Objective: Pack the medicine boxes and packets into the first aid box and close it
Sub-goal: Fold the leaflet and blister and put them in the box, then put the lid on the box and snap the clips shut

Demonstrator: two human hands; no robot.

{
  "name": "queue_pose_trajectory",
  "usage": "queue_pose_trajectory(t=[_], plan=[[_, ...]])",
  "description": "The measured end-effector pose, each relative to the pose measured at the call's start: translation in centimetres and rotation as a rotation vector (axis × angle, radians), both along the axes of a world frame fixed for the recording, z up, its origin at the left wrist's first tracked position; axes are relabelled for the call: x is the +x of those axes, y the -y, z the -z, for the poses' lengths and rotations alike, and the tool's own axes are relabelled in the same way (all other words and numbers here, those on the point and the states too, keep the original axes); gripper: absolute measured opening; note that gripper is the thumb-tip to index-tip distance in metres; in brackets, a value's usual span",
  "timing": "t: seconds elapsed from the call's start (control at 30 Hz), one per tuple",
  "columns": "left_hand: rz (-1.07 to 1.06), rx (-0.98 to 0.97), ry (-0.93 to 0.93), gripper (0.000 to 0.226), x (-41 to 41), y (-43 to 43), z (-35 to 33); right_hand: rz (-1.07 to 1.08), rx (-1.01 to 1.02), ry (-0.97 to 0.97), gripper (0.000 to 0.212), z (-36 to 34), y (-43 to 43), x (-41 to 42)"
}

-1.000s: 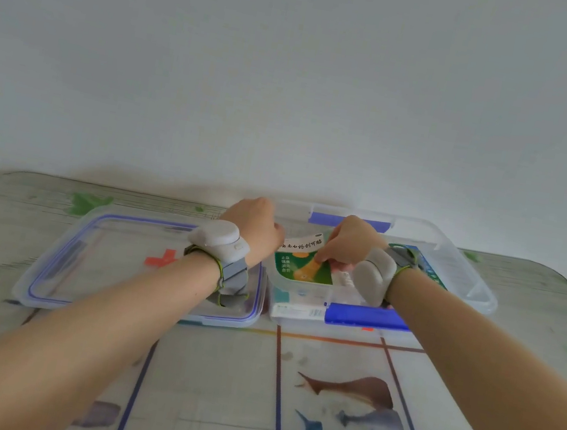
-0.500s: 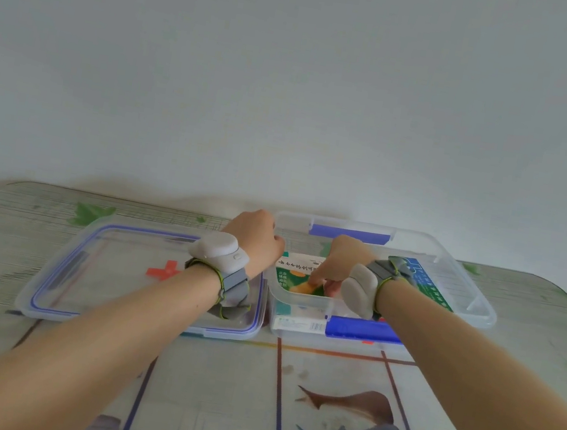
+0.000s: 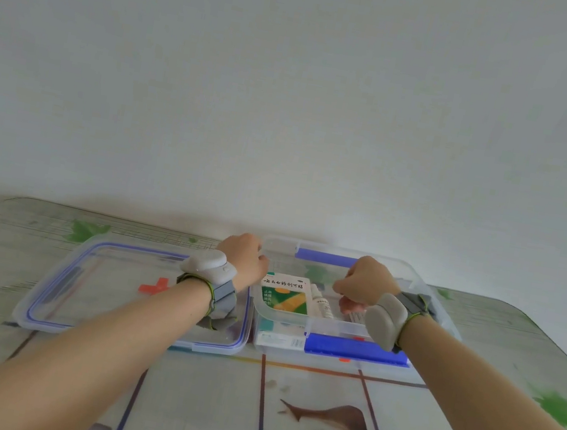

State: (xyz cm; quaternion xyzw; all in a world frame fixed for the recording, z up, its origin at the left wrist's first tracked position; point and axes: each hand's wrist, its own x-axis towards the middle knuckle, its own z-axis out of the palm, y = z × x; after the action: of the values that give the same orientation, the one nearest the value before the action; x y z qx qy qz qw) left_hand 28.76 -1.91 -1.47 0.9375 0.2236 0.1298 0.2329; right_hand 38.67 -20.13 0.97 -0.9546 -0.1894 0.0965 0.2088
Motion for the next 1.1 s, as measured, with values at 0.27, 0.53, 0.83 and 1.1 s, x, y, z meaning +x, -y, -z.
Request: queue_pose_trajectory(t=[0.27,0.53,0.83,1.1], plan=[[-0.198,0.05,0.005,0.035,-6.5,-5.8,-1.3,-0.104,0.055,0.092,0.018,-1.6,-2.9,-3.4],[-0.191,-0.017,-0.066,0.041,-11.4,-7.8,-0.1,-0.254,-0.021,0.111,0.033,-0.7,-4.0,-8.6],[-0.351,0.031,-0.221,0.044,-17.5,-12.8,0.8,-0.354,0.137,0.35,0.032,0.0,-10.2,-14.2],[-0.395,0.018,-0.331,0.041,-18.2,-16.2,3.7,-0.212,-0.2,0.041,0.044,4.1,-14.4,-13.8]])
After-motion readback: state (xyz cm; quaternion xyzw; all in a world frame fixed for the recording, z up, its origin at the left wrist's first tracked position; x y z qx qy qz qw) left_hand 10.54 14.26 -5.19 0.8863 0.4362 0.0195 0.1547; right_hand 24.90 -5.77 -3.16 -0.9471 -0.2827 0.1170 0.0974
